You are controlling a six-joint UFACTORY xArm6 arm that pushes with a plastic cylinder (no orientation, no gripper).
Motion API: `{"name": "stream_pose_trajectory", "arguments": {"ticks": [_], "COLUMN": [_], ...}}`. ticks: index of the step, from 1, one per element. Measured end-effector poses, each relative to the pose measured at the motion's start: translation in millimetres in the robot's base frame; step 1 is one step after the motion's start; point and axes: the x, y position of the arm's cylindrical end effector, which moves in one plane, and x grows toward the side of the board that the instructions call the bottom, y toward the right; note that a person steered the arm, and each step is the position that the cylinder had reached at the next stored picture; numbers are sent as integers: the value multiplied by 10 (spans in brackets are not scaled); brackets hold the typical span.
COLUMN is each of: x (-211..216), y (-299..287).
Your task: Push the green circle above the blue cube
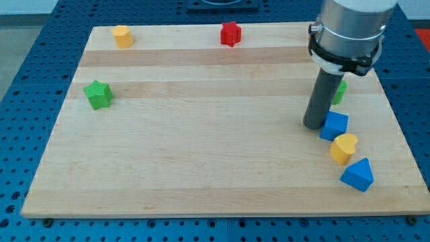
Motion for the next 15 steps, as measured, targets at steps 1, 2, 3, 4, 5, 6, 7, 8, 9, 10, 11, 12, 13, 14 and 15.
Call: {"name": "stream_pose_trajectory", "arguments": {"ticks": [1, 2, 3, 4, 5, 6, 7, 8, 9, 10, 11, 12, 13, 14, 15], "x": [-8, -46, -153, -459, -760, -1029, -1271, -1339, -1339, -1299, -1133, -1039, -980, -899, -876], "y": [-46, -148, -247, -296, -300, -263, -88, 230, 362, 362, 362, 362, 362, 362, 362]}}
